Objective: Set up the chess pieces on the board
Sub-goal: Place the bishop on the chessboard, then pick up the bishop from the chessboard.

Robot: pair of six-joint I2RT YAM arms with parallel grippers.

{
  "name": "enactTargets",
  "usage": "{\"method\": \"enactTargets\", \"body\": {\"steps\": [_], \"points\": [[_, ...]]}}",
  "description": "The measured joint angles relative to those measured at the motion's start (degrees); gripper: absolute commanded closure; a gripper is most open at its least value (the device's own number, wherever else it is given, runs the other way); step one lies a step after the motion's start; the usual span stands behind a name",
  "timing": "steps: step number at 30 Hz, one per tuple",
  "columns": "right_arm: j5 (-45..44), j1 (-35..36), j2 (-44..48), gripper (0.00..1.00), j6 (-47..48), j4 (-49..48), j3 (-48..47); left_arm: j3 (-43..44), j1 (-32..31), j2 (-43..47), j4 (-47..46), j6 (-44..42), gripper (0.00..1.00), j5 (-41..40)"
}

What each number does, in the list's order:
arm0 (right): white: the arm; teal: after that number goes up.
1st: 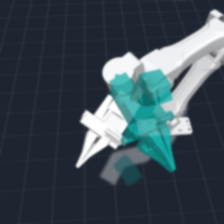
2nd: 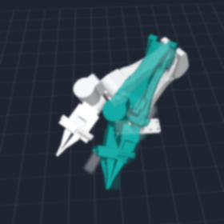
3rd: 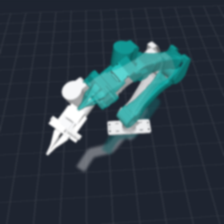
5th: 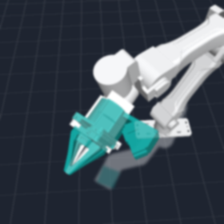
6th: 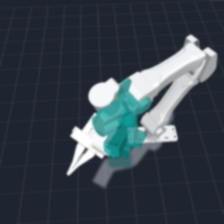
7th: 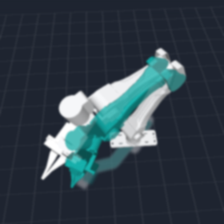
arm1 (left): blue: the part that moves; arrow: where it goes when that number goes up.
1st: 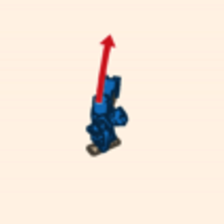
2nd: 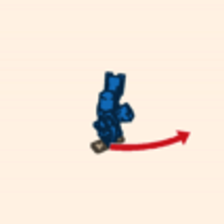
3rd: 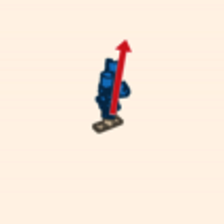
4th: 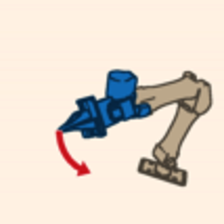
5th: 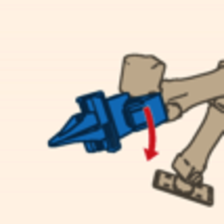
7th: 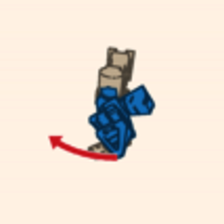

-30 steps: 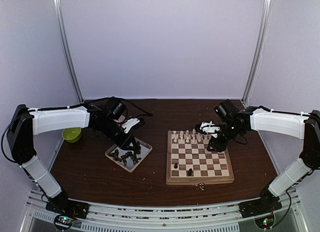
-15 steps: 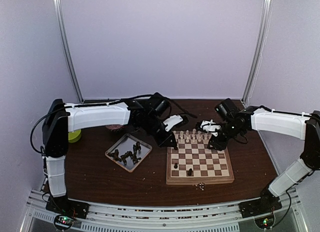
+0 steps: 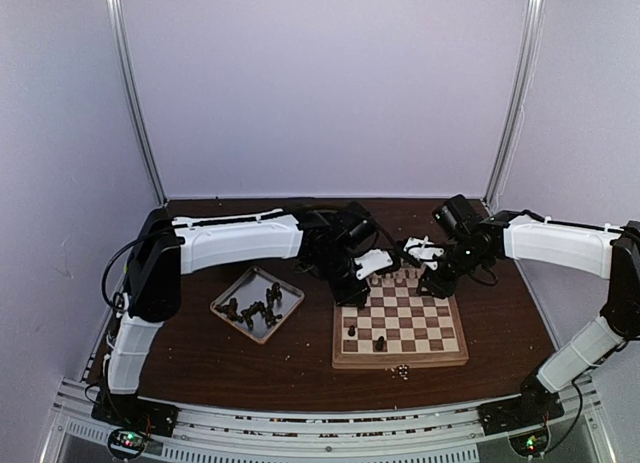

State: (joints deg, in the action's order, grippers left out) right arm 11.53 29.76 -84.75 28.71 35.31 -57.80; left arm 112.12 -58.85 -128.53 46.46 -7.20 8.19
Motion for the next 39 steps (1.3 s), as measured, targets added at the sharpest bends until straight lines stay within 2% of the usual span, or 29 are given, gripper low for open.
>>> {"method": "enactTargets", "body": {"steps": [7,17,25,27,31,35,39], "points": [[0.0,0.0,0.0,0.52,0.0,0.0,0.0,0.0,-0.1,-0.4,1.7,-0.4,0.93,-1.2],[0.5,0.0,0.0,0.52,0.0,0.1,0.0,0.1,-0.1,-1.1,1.8,-0.4,0.61,-2.0],[1.9,0.0,0.3,0.52,0.7,0.8,-0.1,0.3,1.0,2.2,1.8,-0.1,0.52,-2.8],[3.6,0.0,0.9,0.52,1.2,1.8,-0.4,-1.2,2.6,6.5,1.1,0.8,0.49,-3.0],[6.4,1.8,2.2,0.52,2.2,3.9,-3.7,-9.8,8.9,19.2,-4.5,4.0,0.36,-3.3],[7.9,5.3,1.3,0.54,2.1,4.9,-9.4,-19.1,18.1,30.0,-13.1,9.9,0.39,-2.1],[9.6,8.2,-4.4,0.55,1.0,5.3,-17.2,-21.1,22.1,31.6,-16.7,13.8,0.41,-1.8]]}}
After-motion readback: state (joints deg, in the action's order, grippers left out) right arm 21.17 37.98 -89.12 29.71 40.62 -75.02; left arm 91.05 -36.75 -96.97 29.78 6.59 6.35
